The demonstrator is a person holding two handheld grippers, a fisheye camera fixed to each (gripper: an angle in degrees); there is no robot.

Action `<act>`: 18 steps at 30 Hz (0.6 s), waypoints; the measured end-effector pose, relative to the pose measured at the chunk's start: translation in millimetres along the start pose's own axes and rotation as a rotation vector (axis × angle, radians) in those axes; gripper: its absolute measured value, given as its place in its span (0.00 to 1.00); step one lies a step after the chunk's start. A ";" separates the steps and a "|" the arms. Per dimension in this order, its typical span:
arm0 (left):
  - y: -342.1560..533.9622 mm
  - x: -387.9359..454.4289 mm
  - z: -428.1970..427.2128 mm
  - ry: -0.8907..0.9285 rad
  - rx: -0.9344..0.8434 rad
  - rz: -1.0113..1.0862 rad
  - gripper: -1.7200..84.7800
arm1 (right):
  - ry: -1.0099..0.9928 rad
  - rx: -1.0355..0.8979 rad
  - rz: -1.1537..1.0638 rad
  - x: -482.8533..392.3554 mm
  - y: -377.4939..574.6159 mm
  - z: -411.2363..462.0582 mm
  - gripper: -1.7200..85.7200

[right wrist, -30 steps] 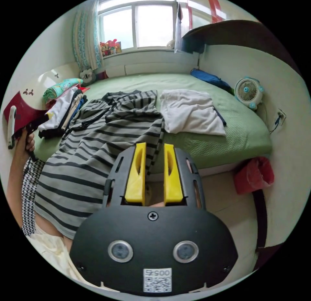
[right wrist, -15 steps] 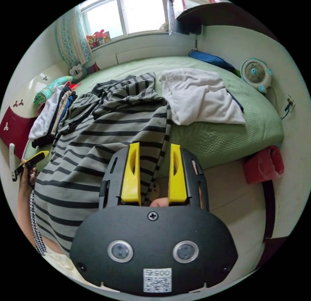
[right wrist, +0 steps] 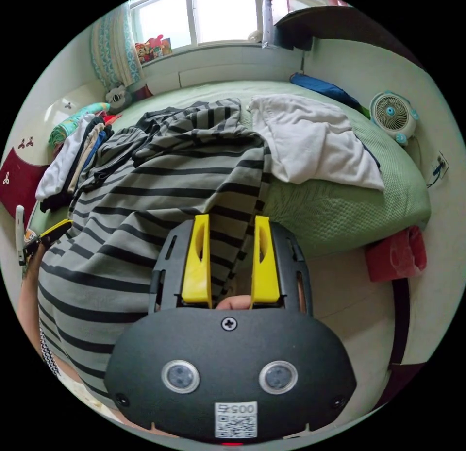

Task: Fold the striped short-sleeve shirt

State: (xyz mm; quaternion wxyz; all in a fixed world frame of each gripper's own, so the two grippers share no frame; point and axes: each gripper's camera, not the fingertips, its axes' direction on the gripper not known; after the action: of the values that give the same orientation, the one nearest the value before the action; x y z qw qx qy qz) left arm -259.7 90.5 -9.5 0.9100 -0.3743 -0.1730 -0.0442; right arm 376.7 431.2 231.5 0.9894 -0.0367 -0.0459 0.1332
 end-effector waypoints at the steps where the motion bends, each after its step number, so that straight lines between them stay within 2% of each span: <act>1: -1.8 1.1 -0.2 -0.014 -0.012 -0.005 0.18 | 0.004 0.000 -0.001 -0.7 0.0 0.1 0.15; 7: 2.1 0.1 -7.2 -0.033 0.001 -0.040 0.17 | 0.019 0.004 0.020 -4.1 0.0 -3.3 0.12; 12: 5.2 6.8 -21.8 0.010 0.026 -0.009 0.07 | 0.022 0.002 0.020 -4.1 -1.8 -17.3 0.01; 14: 3.3 9.4 -25.6 0.043 0.004 -0.002 0.05 | 0.004 0.002 0.026 -1.9 -2.7 -21.6 0.00; 18: 0.4 18.1 -40.0 0.000 0.010 0.046 0.04 | -0.049 0.019 0.034 3.2 -5.1 -40.1 0.00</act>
State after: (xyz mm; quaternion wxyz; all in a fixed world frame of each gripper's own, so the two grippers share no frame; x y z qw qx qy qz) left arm -231.5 63.8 -29.9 0.9126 -0.3737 -0.1645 -0.0224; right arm 385.2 424.7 192.3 0.9858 -0.0249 -0.0684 0.1513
